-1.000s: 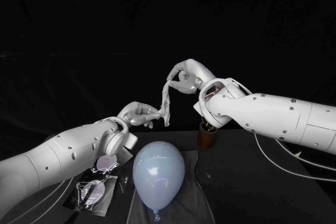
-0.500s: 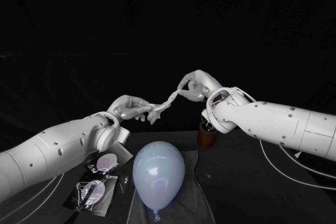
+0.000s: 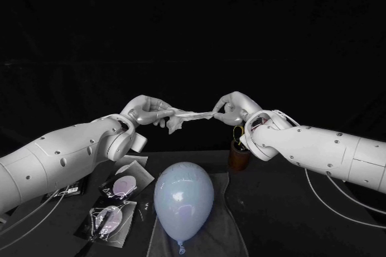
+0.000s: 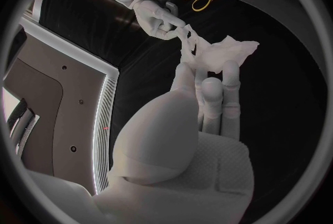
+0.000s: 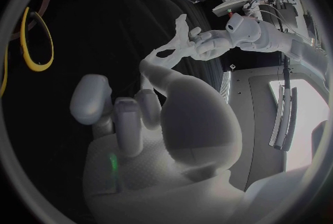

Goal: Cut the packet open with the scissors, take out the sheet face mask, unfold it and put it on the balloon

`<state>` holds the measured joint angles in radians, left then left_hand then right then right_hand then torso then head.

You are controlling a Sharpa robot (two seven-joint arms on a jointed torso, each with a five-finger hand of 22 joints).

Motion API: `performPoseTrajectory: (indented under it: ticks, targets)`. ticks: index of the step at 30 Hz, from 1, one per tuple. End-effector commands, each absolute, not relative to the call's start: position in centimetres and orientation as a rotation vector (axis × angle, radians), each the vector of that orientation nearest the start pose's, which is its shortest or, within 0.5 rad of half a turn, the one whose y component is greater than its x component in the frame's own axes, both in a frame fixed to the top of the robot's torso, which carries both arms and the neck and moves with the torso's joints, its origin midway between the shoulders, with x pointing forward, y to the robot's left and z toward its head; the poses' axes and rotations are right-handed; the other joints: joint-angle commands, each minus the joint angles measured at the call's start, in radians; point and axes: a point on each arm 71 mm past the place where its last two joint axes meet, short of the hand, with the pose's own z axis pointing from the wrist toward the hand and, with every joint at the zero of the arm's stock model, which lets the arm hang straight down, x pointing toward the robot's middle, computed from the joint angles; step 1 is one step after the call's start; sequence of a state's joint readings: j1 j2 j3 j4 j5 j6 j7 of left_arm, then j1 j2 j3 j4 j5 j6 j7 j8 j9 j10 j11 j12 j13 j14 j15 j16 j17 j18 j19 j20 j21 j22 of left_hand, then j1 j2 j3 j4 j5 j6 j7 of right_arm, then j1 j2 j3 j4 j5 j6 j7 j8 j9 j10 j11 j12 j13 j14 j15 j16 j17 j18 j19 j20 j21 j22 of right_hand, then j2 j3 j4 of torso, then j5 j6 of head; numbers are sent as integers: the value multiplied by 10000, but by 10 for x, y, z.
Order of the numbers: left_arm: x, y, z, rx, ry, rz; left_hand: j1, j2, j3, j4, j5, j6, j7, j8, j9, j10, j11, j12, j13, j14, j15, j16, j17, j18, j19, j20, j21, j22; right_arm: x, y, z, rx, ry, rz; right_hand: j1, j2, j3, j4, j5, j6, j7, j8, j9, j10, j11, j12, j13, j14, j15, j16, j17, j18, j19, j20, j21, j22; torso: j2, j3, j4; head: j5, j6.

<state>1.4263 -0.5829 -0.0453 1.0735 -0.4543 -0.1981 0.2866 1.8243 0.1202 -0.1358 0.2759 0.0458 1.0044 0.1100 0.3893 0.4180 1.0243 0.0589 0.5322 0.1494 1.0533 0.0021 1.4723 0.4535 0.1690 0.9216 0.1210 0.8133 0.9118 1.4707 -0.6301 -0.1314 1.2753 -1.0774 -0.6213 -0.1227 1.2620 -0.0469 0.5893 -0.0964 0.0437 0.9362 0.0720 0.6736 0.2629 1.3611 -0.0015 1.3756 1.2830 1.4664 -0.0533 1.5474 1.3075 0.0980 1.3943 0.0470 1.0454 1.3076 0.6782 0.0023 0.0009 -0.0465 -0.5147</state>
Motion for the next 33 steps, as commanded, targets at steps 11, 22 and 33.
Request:
performPoseTrajectory:
  ticks: [11,22,33]
  targets:
    - [594,186,-64,-4107,15391,-11280,-240,-113,307,114,22,63,-62,71,118,475,-95,8,-60,1003,-57,422,1501,133,135,-122,251,172,559,-179,-76,2158,13018,7228,-73,3,84,-12,51,45,3,30,11,62,8,29,-20,818,-81,18,1807,-34,0,0,-60,1361,-4,1,32,-9,-6]
    - [596,187,-62,-3566,14954,-10405,-154,-366,358,84,24,313,-91,64,18,558,-212,36,-97,1537,-164,586,2573,138,204,-192,373,273,556,-168,-81,2290,13188,7969,-41,10,168,-64,51,27,22,20,10,22,18,-11,-62,805,-76,3,1757,-23,-18,1,-128,1345,-22,1,-2,56,56]
    - [582,188,-69,-3378,14542,-10876,-73,-535,478,35,25,462,-36,-44,-136,371,-191,58,-105,1482,-159,613,2530,131,194,-239,464,375,549,-165,-84,2209,13176,8554,-57,14,230,-82,50,1,47,11,12,-38,40,-69,-129,803,-59,-1,1755,-26,-16,8,-128,1347,35,28,43,77,-22]
